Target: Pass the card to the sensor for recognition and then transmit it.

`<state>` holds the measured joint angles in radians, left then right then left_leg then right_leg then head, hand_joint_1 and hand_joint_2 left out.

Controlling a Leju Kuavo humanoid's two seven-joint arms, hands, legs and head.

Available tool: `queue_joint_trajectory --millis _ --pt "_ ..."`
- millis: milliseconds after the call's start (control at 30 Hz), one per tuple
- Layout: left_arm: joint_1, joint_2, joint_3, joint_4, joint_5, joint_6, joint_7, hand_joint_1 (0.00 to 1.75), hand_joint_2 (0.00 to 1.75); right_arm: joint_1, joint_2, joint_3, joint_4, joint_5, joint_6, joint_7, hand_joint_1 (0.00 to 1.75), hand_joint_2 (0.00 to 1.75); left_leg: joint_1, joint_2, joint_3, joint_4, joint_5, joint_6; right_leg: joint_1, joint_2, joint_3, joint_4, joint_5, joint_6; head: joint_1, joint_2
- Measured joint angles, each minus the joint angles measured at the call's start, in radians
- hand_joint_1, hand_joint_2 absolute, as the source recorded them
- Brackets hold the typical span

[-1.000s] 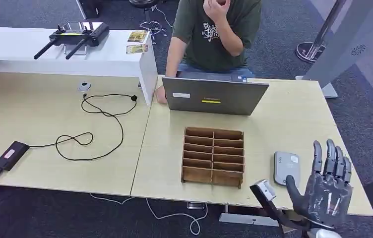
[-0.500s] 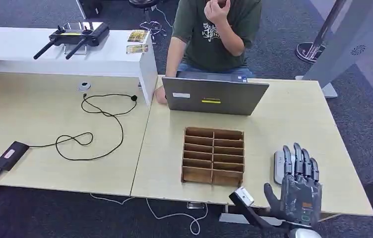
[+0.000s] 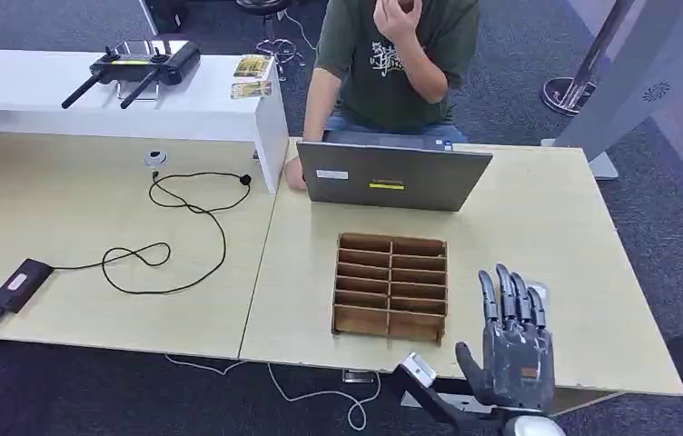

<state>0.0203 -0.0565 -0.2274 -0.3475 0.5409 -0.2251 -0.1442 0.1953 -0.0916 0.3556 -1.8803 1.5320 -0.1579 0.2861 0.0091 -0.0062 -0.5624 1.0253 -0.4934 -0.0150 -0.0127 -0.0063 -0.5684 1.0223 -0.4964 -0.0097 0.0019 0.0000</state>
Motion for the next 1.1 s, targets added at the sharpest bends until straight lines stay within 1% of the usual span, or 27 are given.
queue_joint_trajectory --millis 300,533,667,967,1100 --pt "-0.002 0.000 0.000 -0.017 -0.020 0.000 0.018 0.00 0.00 -0.038 0.024 0.035 0.037 -0.028 0.047 -0.023 0.00 1.75 0.000 0.000 0.000 0.000 0.000 0.000 0.000 0.000 0.000 0.000 0.000 0.000 0.000 0.000" --pt "-0.005 0.000 0.000 -0.021 -0.031 0.000 0.028 0.00 0.00 -0.067 0.042 0.036 0.079 -0.049 0.057 -0.024 0.00 1.75 0.000 0.000 0.000 0.000 0.000 0.000 0.000 0.000 0.000 0.000 0.000 0.000 0.000 0.000" --pt "-0.006 0.000 0.000 -0.021 -0.036 0.000 0.032 0.00 0.00 -0.090 0.052 0.036 0.127 -0.062 0.068 -0.024 0.00 1.75 0.000 0.000 0.000 0.000 0.000 0.000 0.000 0.000 0.000 0.000 0.000 0.000 0.000 0.000" --pt "-0.008 0.005 0.000 -0.022 -0.052 0.000 0.048 0.00 0.00 -0.132 0.081 0.035 0.218 -0.086 0.087 0.000 0.00 1.75 0.000 0.000 0.000 0.000 0.000 0.000 0.000 0.000 0.000 0.000 0.000 0.000 0.000 0.000" --pt "-0.012 0.006 0.000 -0.022 -0.060 0.000 0.051 0.00 0.00 -0.149 0.082 0.035 0.257 -0.124 0.087 0.001 0.00 1.75 0.000 0.000 0.000 0.000 0.000 0.000 0.000 0.000 0.000 0.000 0.000 0.000 0.000 0.000"
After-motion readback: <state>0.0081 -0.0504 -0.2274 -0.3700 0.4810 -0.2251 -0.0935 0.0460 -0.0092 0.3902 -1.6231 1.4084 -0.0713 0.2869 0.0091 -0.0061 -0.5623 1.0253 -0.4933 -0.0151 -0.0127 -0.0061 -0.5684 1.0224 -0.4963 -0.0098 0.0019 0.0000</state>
